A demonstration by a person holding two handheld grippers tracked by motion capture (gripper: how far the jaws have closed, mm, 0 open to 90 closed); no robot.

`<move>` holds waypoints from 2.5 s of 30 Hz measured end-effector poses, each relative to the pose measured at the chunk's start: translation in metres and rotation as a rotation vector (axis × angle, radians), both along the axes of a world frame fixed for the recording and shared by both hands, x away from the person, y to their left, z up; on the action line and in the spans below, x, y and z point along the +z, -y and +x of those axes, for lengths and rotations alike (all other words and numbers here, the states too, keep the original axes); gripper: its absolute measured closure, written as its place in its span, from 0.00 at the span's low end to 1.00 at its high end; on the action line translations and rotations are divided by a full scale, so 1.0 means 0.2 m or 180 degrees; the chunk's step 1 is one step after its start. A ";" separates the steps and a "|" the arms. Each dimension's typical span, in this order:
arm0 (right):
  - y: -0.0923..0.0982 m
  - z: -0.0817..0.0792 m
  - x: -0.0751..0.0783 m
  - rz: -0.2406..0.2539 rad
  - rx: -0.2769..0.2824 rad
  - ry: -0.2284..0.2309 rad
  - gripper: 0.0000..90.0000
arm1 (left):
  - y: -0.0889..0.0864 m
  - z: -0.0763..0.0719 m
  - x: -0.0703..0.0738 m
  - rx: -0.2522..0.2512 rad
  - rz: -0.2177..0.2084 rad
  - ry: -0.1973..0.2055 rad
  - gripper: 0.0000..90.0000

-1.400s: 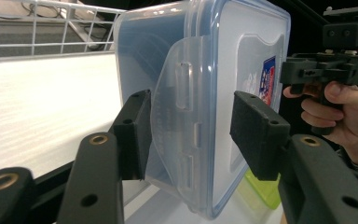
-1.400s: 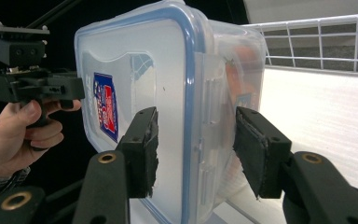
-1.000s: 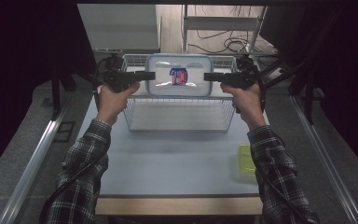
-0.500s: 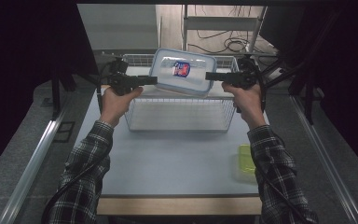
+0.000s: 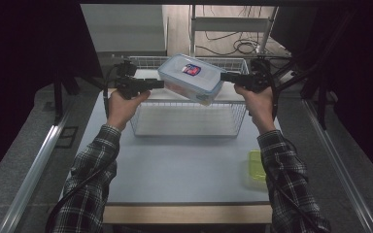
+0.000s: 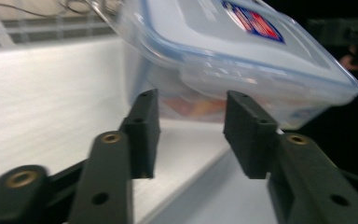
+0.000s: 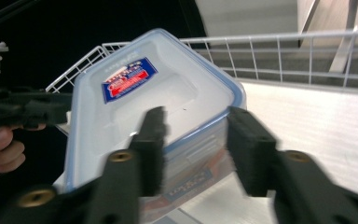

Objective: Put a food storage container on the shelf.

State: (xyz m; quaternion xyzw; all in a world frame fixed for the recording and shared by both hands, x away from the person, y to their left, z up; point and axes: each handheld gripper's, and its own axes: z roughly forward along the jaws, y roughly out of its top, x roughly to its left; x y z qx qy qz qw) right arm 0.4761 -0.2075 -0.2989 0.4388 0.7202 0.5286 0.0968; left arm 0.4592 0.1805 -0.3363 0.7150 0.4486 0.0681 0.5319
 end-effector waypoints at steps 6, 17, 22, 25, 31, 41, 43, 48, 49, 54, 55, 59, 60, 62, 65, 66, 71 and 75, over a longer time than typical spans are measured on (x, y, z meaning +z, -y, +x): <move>0.00 -0.07 -0.01 -0.0317 0.0011 0.0144 0.97 | -0.02 0.04 0.03 0.0386 0.0096 0.0091 0.77; -0.05 -0.07 -0.13 -0.0470 0.0023 -0.0011 0.99 | 0.08 0.15 -0.01 0.0672 0.0586 0.0045 0.80; -0.04 -0.04 -0.12 -0.0466 -0.0092 -0.0016 0.99 | 0.09 0.14 -0.02 0.0632 0.0530 0.0032 0.84; -0.03 -0.01 -0.11 -0.0477 -0.0169 -0.0019 0.99 | 0.10 0.11 -0.03 0.0561 0.0478 0.0029 0.84; -0.02 0.04 -0.11 -0.0539 -0.0319 -0.0033 0.99 | 0.11 0.05 -0.03 0.0405 0.0447 0.0016 0.87; -0.06 0.09 -0.10 -0.0607 -0.0375 -0.0046 0.99 | 0.07 -0.04 -0.04 0.0275 0.0298 0.0017 0.86; -0.07 0.11 -0.10 -0.0628 -0.0387 -0.0048 0.99 | 0.06 -0.05 -0.04 0.0271 0.0298 0.0020 0.86; -0.10 0.14 -0.09 -0.0637 -0.0393 -0.0066 0.99 | 0.05 -0.06 -0.05 0.0283 0.0280 0.0019 0.86; -0.10 0.15 -0.09 -0.0642 -0.0394 -0.0055 0.99 | 0.05 -0.07 -0.05 0.0288 0.0280 0.0019 0.86; -0.11 0.17 -0.09 -0.0664 -0.0398 -0.0051 0.99 | 0.05 -0.06 -0.05 0.0311 0.0278 0.0034 0.86; -0.11 0.17 -0.09 -0.0668 -0.0391 -0.0041 0.98 | 0.05 -0.06 -0.05 0.0315 0.0287 0.0064 0.85; -0.08 0.15 -0.10 -0.0623 -0.0341 -0.0009 0.92 | 0.04 -0.10 -0.05 0.0332 0.0406 0.0174 0.83; -0.06 0.14 -0.10 -0.0597 -0.0312 0.0011 0.90 | 0.04 -0.11 -0.05 0.0334 0.0403 0.0177 0.82; -0.04 0.11 -0.10 -0.0550 -0.0255 0.0043 0.86 | 0.03 -0.13 -0.05 0.0322 0.0381 0.0189 0.79; -0.01 0.05 -0.10 -0.0557 -0.0180 0.0094 0.82 | 0.02 -0.17 -0.07 0.0296 0.0395 0.0202 0.73; -0.01 0.04 -0.10 -0.0560 -0.0156 0.0113 0.80 | 0.02 -0.19 -0.07 0.0279 0.0387 0.0206 0.70; 0.01 -0.04 -0.10 -0.0577 -0.0062 0.0206 0.72 | 0.02 -0.28 -0.09 0.0183 0.0420 0.0271 0.57; 0.03 -0.12 -0.13 -0.0560 0.0054 0.0247 0.67 | 0.04 -0.35 -0.11 0.0085 0.0509 0.0327 0.49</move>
